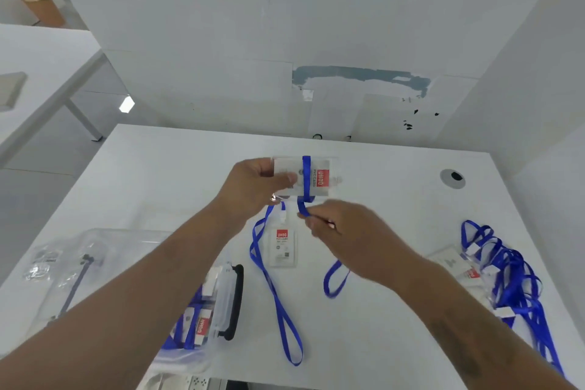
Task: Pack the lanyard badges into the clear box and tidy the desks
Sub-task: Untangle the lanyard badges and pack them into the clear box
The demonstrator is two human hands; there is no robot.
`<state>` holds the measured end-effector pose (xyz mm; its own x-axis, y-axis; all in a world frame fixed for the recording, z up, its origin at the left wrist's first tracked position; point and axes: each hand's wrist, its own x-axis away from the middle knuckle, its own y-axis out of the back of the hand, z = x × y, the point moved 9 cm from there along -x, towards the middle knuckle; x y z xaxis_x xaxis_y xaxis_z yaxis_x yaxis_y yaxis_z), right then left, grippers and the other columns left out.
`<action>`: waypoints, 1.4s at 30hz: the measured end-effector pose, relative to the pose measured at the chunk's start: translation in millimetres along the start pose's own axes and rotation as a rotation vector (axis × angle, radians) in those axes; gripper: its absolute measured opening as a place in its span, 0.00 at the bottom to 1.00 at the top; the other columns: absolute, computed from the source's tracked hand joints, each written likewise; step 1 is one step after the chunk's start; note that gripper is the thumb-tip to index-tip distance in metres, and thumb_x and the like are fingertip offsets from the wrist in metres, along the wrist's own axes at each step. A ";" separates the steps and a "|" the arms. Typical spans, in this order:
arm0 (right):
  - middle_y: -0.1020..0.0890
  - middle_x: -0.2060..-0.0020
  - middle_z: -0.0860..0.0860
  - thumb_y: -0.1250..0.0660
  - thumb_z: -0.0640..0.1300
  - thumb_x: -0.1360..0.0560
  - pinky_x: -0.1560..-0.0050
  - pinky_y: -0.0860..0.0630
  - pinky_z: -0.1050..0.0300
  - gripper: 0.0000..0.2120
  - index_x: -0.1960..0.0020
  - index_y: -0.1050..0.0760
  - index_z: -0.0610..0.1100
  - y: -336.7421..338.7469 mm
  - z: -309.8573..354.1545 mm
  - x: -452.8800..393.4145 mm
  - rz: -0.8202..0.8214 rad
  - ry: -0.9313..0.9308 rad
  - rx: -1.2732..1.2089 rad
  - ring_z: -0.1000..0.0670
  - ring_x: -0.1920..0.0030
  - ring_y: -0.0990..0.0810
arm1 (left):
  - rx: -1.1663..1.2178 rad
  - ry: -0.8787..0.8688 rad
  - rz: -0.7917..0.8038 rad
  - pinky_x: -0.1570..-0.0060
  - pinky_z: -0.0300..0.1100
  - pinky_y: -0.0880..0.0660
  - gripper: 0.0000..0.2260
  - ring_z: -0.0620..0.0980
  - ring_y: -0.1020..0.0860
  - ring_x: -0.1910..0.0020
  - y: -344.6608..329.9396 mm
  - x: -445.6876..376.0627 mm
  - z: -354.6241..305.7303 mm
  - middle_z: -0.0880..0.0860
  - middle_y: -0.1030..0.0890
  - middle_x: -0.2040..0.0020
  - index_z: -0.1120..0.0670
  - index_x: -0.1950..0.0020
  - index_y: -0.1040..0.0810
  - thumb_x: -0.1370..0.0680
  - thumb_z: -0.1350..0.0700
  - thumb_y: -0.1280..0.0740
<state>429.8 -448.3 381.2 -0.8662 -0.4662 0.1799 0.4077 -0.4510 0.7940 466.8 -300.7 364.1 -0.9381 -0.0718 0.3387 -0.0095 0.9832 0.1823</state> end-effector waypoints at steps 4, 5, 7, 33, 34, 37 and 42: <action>0.18 0.55 0.59 0.36 0.51 0.22 0.53 0.27 0.60 0.07 0.48 0.19 0.56 62.7 24.4 -12.7 -0.191 0.081 0.021 0.58 0.59 0.23 | -0.135 -0.020 0.071 0.60 0.38 0.21 0.08 0.47 0.17 0.56 7.4 2.5 -1.7 0.50 0.14 0.54 0.54 0.45 0.17 0.24 0.58 0.29; 0.17 0.56 0.61 0.33 0.50 0.23 0.55 0.28 0.63 0.06 0.49 0.18 0.56 74.1 24.9 -17.8 -0.224 0.089 -0.044 0.59 0.58 0.22 | -0.136 0.000 0.120 0.58 0.40 0.20 0.09 0.49 0.17 0.53 5.8 5.4 2.2 0.50 0.14 0.52 0.54 0.44 0.17 0.24 0.58 0.29; 0.16 0.58 0.62 0.30 0.47 0.24 0.57 0.27 0.69 0.05 0.51 0.17 0.53 83.7 16.6 -31.9 -0.232 0.088 -0.228 0.60 0.57 0.20 | -0.128 0.039 0.237 0.50 0.48 0.19 0.10 0.53 0.17 0.48 0.7 14.4 8.6 0.52 0.14 0.50 0.55 0.43 0.18 0.24 0.56 0.29; 0.22 0.47 0.62 0.34 0.56 0.23 0.48 0.26 0.59 0.08 0.49 0.18 0.57 -82.5 97.9 -48.8 0.088 0.138 0.103 0.59 0.46 0.28 | -0.205 0.209 0.042 0.58 0.40 0.19 0.05 0.45 0.17 0.63 132.1 55.2 105.4 0.48 0.14 0.62 0.47 0.57 0.16 0.25 0.57 0.27; 0.22 0.47 0.62 0.32 0.56 0.25 0.47 0.25 0.59 0.06 0.51 0.18 0.56 -93.1 98.5 -52.4 0.111 0.113 0.024 0.59 0.47 0.26 | -0.209 0.242 0.054 0.55 0.42 0.19 0.04 0.46 0.17 0.61 139.5 58.1 112.4 0.48 0.14 0.62 0.48 0.57 0.16 0.26 0.58 0.26; 0.18 0.56 0.60 0.29 0.55 0.27 0.50 0.22 0.56 0.05 0.55 0.19 0.55 -135.9 103.9 -66.7 0.185 0.023 -0.099 0.58 0.54 0.21 | -0.250 0.355 0.111 0.51 0.45 0.18 0.03 0.49 0.15 0.55 164.4 71.0 141.1 0.50 0.13 0.59 0.53 0.53 0.16 0.25 0.58 0.27; 0.16 0.55 0.57 0.27 0.53 0.28 0.49 0.21 0.58 0.09 0.49 0.18 0.54 -197.1 120.6 -86.8 0.305 -0.034 -0.175 0.58 0.54 0.19 | -0.278 0.456 0.061 0.50 0.49 0.18 0.04 0.54 0.16 0.51 198.0 84.4 188.7 0.55 0.15 0.54 0.54 0.50 0.20 0.24 0.61 0.30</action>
<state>389.7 -227.1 279.2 -0.7045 -0.5757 0.4150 0.6902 -0.4199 0.5893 320.4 -80.5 254.6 -0.6877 -0.1425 0.7119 0.1904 0.9109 0.3662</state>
